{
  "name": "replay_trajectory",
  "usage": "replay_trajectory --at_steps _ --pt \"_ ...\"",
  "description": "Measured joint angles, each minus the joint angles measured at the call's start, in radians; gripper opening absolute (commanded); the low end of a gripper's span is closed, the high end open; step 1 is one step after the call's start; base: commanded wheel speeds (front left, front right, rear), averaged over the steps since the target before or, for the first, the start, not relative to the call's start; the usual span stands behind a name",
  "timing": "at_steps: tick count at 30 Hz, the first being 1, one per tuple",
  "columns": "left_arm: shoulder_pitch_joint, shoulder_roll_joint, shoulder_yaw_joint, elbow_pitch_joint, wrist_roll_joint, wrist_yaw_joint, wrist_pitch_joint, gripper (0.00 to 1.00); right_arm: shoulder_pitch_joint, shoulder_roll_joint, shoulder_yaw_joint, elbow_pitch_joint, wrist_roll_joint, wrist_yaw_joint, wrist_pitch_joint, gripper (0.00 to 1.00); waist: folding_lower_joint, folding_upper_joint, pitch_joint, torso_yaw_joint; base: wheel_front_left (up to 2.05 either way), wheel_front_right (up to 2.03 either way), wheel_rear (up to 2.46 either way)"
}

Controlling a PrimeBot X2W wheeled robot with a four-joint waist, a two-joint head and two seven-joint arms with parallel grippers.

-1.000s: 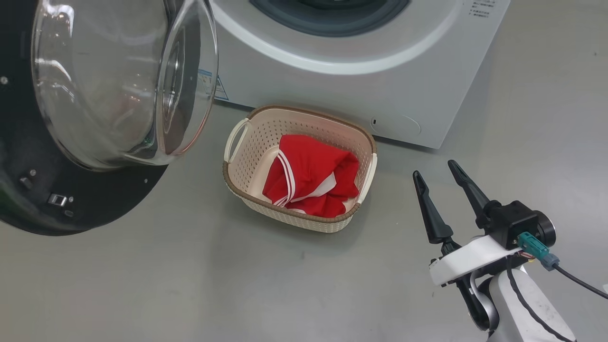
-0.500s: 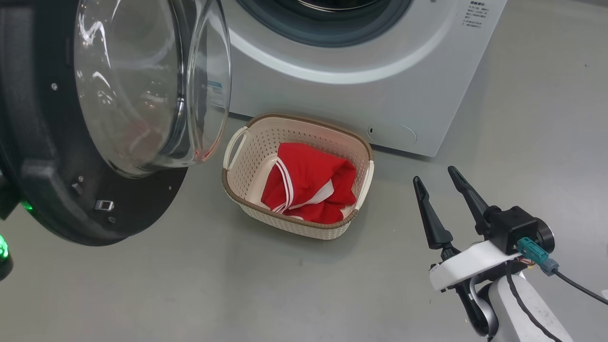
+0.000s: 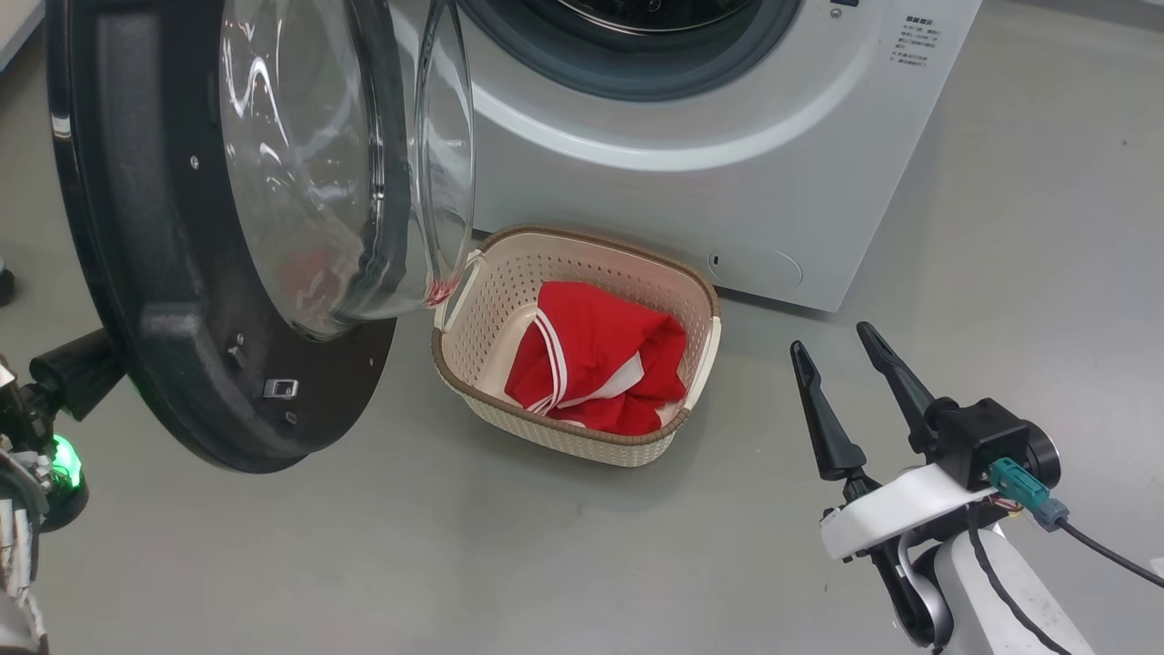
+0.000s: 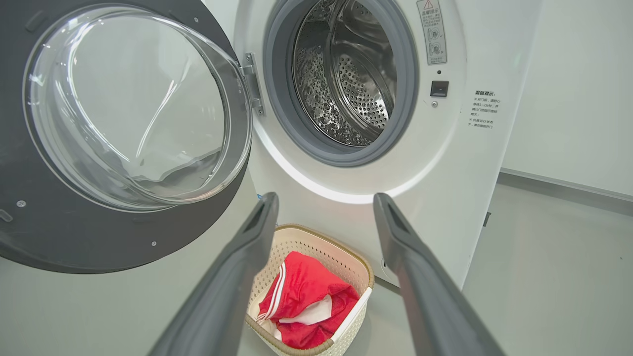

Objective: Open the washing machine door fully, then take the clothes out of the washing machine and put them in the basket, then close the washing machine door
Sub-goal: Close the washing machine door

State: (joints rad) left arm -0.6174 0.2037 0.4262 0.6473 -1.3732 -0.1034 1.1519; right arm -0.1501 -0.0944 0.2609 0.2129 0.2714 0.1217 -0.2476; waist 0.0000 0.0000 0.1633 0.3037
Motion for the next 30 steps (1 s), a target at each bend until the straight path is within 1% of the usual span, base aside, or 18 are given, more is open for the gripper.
replay_trajectory --at_steps 5,8,10,12,14,16,21,27,30 --pt "0.032 0.002 0.001 -0.033 0.002 -0.008 -0.012 0.00 0.001 0.002 0.002 0.000 0.000 0.000 0.000 1.00 0.0000 0.0000 -0.004 0.000 0.00 0.00 0.00" --pt "0.083 0.029 -0.008 -0.083 0.071 -0.013 -0.080 0.00 0.015 0.004 0.001 0.000 0.000 0.000 0.000 1.00 -0.0001 0.0000 -0.015 -0.001 0.00 0.00 0.00" --pt "0.114 0.067 -0.020 -0.126 0.148 -0.018 -0.143 0.00 0.022 0.006 0.000 0.000 0.000 0.000 0.000 1.00 0.0000 0.0000 -0.019 -0.001 0.00 0.00 0.00" --pt "0.138 0.088 -0.021 -0.165 0.188 -0.018 -0.196 0.00 0.026 0.007 -0.001 -0.001 0.000 0.000 0.000 1.00 0.0000 0.0000 -0.021 -0.001 0.00 0.00 0.00" --pt "0.159 0.089 -0.038 -0.207 0.239 -0.018 -0.255 0.00 0.031 0.008 -0.005 -0.001 0.000 0.000 0.000 1.00 0.0000 0.0000 -0.025 0.002 0.00 0.00 0.00" --pt "0.190 0.093 -0.078 -0.280 0.296 -0.018 -0.307 0.00 0.037 0.008 -0.006 0.000 0.000 0.000 0.000 1.00 -0.0001 0.0000 -0.029 0.005 0.00 0.00 0.00" --pt "0.272 0.128 -0.172 -0.429 0.442 -0.018 -0.462 0.00 0.038 0.010 -0.015 -0.002 0.001 0.000 -0.002 1.00 0.0000 0.0000 -0.038 0.016 0.00 0.00 0.00" --pt "0.381 0.132 -0.237 -0.492 0.581 -0.018 -0.662 0.00 0.050 0.011 -0.017 -0.003 0.001 0.000 -0.005 1.00 -0.0001 0.0000 -0.046 0.033 0.00 0.00 0.00" --pt "0.419 0.131 -0.235 -0.515 0.625 -0.018 -0.771 0.00 0.053 0.014 -0.013 -0.004 0.001 0.000 -0.005 1.00 -0.0001 0.0000 -0.050 0.038 0.00 0.00 0.00"
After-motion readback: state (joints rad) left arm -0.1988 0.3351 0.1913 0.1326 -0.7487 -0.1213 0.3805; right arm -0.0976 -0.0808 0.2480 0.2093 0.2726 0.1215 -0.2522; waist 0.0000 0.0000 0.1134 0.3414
